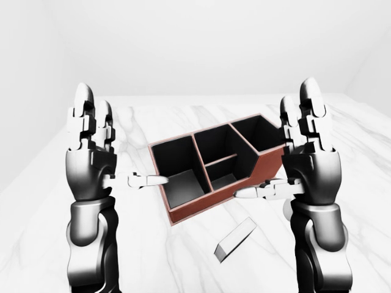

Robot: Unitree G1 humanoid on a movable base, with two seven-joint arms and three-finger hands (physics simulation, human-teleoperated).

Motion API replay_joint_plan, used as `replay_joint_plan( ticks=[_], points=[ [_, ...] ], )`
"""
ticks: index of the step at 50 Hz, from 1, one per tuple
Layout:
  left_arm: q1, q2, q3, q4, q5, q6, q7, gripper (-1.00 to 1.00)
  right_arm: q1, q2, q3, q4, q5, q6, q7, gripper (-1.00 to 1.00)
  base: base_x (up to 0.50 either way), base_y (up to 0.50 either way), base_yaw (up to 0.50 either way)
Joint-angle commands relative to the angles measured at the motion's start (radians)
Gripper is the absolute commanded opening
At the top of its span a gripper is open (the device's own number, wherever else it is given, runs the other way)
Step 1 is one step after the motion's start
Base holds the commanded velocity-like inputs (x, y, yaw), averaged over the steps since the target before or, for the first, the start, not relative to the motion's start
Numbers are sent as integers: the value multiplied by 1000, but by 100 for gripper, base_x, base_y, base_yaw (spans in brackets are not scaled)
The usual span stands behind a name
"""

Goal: Pick up the book and place it in the front compartment of the caddy.

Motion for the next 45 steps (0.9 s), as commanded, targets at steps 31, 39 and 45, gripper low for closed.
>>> replay_joint_plan(
  ticks=[31, 39, 45],
  points=[
    [-39, 37, 64, 12, -47, 0, 10, 100, -42, -26, 21, -35, -192, 0, 132, 100, 0, 0, 0],
    [-39, 39, 62, 27, -45, 0, 10, 100, -34, -35, 37, -44, -253, 0, 179, 100, 0, 0, 0],
    [-37, 39, 61, 36, -45, 0, 10, 100, -53, -31, 24, -79, -288, 0, 212, 100, 0, 0, 0]
  ],
)
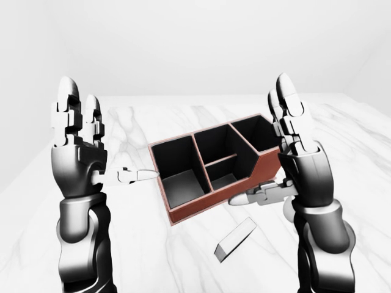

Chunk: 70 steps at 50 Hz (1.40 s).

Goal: Pick up the book and place it in the front compartment of the caddy.

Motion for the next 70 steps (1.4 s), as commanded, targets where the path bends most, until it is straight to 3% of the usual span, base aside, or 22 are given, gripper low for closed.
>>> replay_joint_plan(
  ticks=[1, 36, 51, 62, 70],
  points=[
    [-1, 4, 1, 20, 0, 0, 1, 100, -16, -7, -2, -37, -74, 0, 63, 100, 0, 0, 0],
    [1, 1, -5, 40, 9, 0, -1, 100, 44, -32, -27, -201, -348, 0, 400, 100, 0, 0, 0],
    [7, -1, -8, 43, 12, 0, -4, 100, 93, -7, -3, -253, -429, 0, 461, 100, 0, 0, 0],
    [7, -2, -8, 48, 13, 0, -6, 100, 88, 63, -27, -254, -505, 0, 461, 100, 0, 0, 0],
    [8, -3, -13, 46, 16, 0, -8, 100, 115, 55, -10, -254, -504, 0, 461, 100, 0, 0, 0]
  ],
)
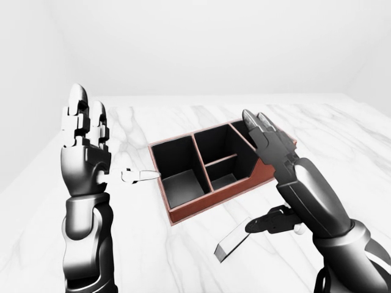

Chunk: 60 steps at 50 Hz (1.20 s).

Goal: Pick up the book and place it in the front compartment of the caddy.

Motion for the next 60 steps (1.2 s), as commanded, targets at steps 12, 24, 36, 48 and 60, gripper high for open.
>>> replay_joint_plan(
  ticks=[12, 24, 36, 48, 60],
  points=[
    [0, -1, -3, 2, 4, 0, -2, 100, 44, 51, 6, -6, -59, 0, 0, 100, 0, 0, 0],
    [-1, 0, -1, 4, 3, 0, -2, 100, 59, 56, 5, -6, -70, 0, 0, 100, 0, 0, 0],
    [-1, 1, 2, -2, 1, 0, -3, 100, 57, 64, 1, -6, -104, 0, 0, 100, 0, 0, 0],
    [-2, 2, 3, -1, 0, 0, -2, 100, 62, 60, 18, -6, -125, 0, 0, 100, 0, 0, 0],
    [0, -1, -3, 10, 5, 0, -4, 100, 81, 19, 43, -6, -124, 0, 0, 100, 0, 0, 0]
  ],
)
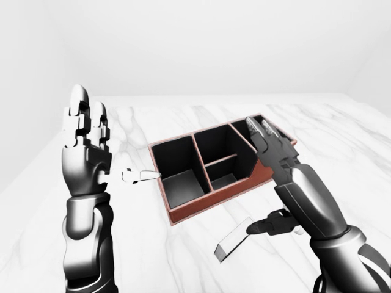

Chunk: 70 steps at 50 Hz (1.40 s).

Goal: Pick up the book and place it in the front compartment of the caddy.

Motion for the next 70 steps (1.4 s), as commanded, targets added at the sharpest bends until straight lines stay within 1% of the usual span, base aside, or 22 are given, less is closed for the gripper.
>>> replay_joint_plan(
  ticks=[1, 7, 19, 20, 34, 54, 70],
  points=[
    [1, -1, -3, 7, 3, 0, -1, 100, 17, -34, 24, 0, -4, 0, 0, 100, 0, 0, 0],
    [2, -2, -4, 1, 3, 0, -1, 100, 34, -53, 40, 3, -5, 0, 0, 100, 0, 0, 0],
    [0, -2, -4, 7, 4, 0, -1, 100, 52, -58, 49, 12, -5, 0, 0, 100, 0, 0, 0],
    [1, -2, -5, 8, 5, 0, -2, 100, 72, -59, 58, 17, -4, 0, 0, 100, 0, 0, 0],
    [2, -2, -4, 9, 5, 0, -2, 100, 144, -66, 83, 56, 2, 0, 0, 100, 0, 0, 0],
    [2, -2, -3, 8, 5, 0, -2, 100, 205, -75, 104, 99, -3, 0, 0, 100, 0, 0, 0],
    [4, -3, -5, 0, 6, 0, -2, 100, 241, -88, 120, 138, -1, 0, -42, 100, 0, 0, 0]
  ],
)
